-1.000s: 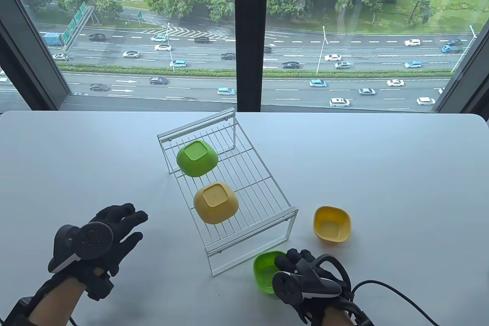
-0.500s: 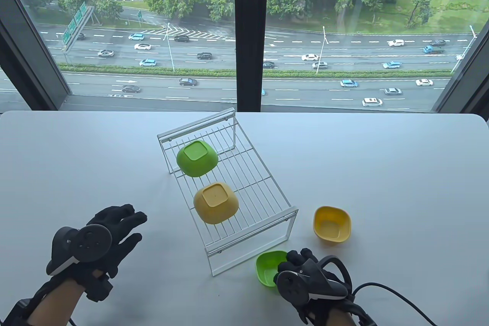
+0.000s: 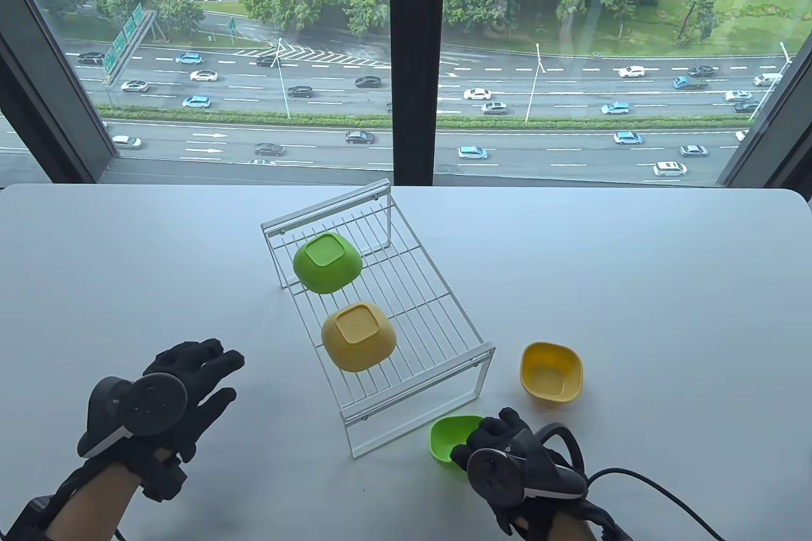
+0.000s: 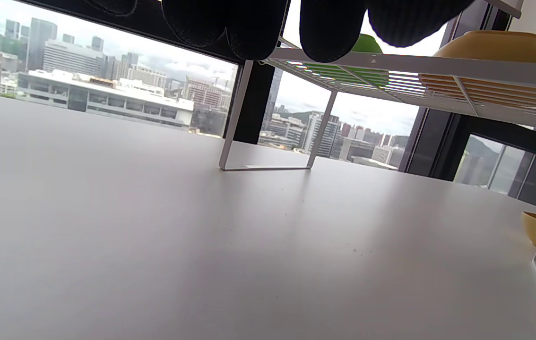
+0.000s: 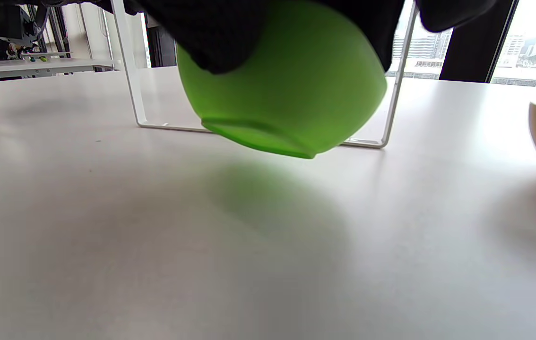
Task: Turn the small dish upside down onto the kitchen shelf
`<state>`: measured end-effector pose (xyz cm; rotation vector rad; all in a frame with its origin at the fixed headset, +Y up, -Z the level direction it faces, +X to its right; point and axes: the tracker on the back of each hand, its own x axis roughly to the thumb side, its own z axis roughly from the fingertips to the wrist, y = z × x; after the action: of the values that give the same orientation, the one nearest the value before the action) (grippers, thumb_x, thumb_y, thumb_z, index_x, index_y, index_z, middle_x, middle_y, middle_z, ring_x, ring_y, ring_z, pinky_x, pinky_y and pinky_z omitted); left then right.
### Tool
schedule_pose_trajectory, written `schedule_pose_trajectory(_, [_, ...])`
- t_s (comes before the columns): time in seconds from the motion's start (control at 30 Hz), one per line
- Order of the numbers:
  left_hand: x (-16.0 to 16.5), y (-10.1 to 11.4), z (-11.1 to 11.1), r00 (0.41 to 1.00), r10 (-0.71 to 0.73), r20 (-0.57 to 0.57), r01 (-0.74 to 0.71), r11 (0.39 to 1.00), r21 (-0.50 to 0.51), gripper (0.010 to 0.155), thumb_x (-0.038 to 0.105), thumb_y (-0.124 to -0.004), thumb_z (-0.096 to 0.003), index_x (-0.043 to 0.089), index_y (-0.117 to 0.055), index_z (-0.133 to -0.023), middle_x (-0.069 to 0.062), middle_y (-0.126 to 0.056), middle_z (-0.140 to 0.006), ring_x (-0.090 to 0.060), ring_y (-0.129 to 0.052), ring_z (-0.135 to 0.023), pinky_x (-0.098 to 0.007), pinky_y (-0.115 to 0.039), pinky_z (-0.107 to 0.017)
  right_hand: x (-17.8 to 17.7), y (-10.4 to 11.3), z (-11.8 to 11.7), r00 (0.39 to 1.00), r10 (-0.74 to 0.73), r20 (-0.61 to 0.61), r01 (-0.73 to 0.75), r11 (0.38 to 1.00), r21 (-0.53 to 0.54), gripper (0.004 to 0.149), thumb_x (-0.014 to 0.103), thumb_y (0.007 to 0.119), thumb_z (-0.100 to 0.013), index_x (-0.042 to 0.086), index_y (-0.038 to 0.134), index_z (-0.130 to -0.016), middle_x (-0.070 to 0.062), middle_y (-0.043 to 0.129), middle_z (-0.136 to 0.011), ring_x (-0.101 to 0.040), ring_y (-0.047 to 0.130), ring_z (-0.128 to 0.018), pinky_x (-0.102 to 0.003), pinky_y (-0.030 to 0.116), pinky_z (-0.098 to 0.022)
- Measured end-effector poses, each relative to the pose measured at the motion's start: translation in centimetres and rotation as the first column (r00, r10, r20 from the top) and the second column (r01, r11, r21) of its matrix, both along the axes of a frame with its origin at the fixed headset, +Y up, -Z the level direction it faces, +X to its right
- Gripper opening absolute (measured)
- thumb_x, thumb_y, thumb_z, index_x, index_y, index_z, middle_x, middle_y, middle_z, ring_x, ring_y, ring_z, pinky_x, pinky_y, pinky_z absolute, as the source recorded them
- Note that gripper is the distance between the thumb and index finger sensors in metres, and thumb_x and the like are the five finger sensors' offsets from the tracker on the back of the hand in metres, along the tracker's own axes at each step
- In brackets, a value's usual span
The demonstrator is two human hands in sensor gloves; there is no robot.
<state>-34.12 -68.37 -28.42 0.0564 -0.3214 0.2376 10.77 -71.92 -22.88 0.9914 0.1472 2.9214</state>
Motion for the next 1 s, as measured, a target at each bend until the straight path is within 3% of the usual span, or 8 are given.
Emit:
schedule_pose_trajectory(0.33, [0.1,-0.2,0.0,1.0,-0.018,-0.004,0.018,0.999,-0.034,0.062,0.055,-0.067,-0.0456,0.035,-0.067,-0.104,-0.006,-0.061,-0.117,-0.04,-0.057,-0.107,-0.07,-0.05,-0.077,1.1,1.7,0.3,0.993,-0.114,0.018,0.112,0.99,0.083,0.047,0.028,0.076,-0.046,0.02,0.077,-0.093,-0.01,0.087,-0.083,-0.038,0.07,-0.089,-0.063,0.053,-0.072])
schedule_pose_trajectory(0.57, [0.3,-0.4,0.1,0.997,-0.073,0.004,0.074,0.994,-0.075,0.064,0.055,-0.066,-0.0459,0.035,-0.064,-0.106,-0.007,-0.057,-0.118,-0.041,-0.053,-0.108,-0.072,-0.045,-0.077,1.1,1.7,0.4,0.996,-0.09,0.023,0.087,0.992,0.093,0.048,0.029,0.074,-0.046,0.02,0.077,-0.093,-0.01,0.088,-0.08,-0.037,0.072,-0.087,-0.063,0.054,-0.071])
schedule_pose_trajectory(1.0, [0.3,-0.1,0.2,0.998,-0.058,0.005,0.058,0.995,-0.077,0.065,0.056,-0.065,-0.0461,0.035,-0.063,-0.107,-0.008,-0.056,-0.119,-0.042,-0.052,-0.108,-0.072,-0.045,-0.077,3.3,3.9,0.8,0.965,-0.254,0.07,0.233,0.947,0.222,0.048,0.03,0.069,-0.047,0.016,0.077,-0.092,-0.01,0.088,-0.075,-0.037,0.074,-0.079,-0.063,0.059,-0.068])
